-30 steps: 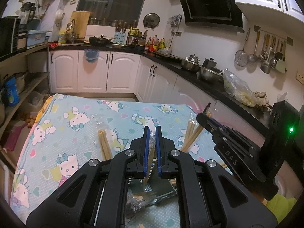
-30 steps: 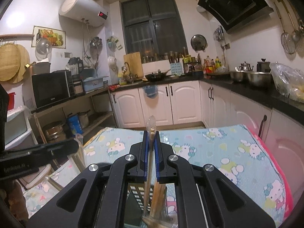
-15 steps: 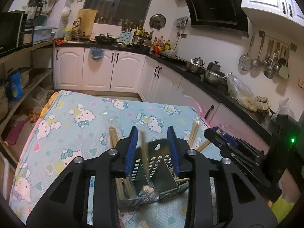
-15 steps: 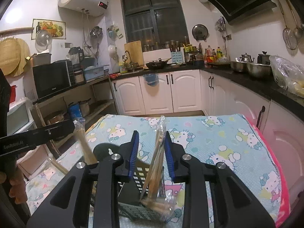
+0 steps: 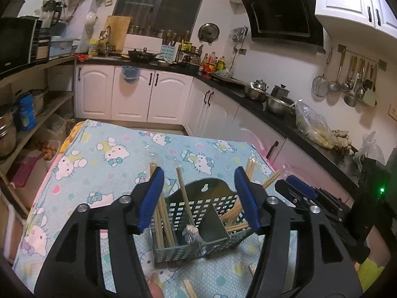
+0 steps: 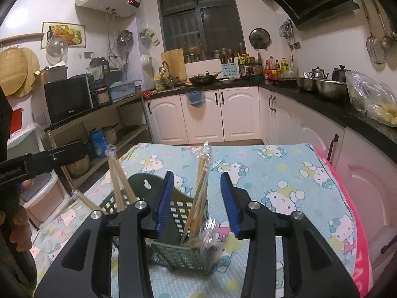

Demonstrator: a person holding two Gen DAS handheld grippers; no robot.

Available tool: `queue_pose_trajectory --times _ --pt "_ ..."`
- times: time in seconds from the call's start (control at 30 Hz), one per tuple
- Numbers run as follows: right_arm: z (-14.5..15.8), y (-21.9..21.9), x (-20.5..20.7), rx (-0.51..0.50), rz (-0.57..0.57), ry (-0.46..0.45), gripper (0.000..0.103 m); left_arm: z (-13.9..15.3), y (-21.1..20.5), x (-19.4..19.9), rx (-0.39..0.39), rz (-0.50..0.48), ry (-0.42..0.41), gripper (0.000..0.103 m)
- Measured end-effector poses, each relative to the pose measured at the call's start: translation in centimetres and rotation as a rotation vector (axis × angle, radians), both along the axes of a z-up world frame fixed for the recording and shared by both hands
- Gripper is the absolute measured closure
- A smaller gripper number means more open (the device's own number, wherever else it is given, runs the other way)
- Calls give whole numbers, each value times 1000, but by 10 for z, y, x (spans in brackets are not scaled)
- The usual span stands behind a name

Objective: Organize utensils
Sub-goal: 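Move the right gripper back toward the loose wrapped chopsticks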

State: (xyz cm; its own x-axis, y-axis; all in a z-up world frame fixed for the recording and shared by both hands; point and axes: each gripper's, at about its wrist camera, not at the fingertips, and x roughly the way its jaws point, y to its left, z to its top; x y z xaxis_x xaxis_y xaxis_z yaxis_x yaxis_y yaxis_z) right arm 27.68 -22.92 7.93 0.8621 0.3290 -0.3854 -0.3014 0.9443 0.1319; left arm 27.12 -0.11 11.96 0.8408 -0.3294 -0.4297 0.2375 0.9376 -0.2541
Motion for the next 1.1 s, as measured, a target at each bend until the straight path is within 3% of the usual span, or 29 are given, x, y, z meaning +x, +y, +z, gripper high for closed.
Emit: queue_pose_trajectory --times 0.2,0.3,0.4,0.6,1.1 --pt "2 -5 -18 -5 9 5 56 1 0 -14 6 4 -4 33" --pt "2 -8 -30 -7 16 9 52 1 0 -23 6 9 -10 16" --pt "1 -10 -40 -13 22 16 47 -2 0 -32 14 15 -10 12" --pt "-6 -15 -59 -19 33 34 41 -8 0 -44 27 19 7 12" --pt "-44 -20 -85 -37 38 129 41 -43 0 -75 43 20 80 12"
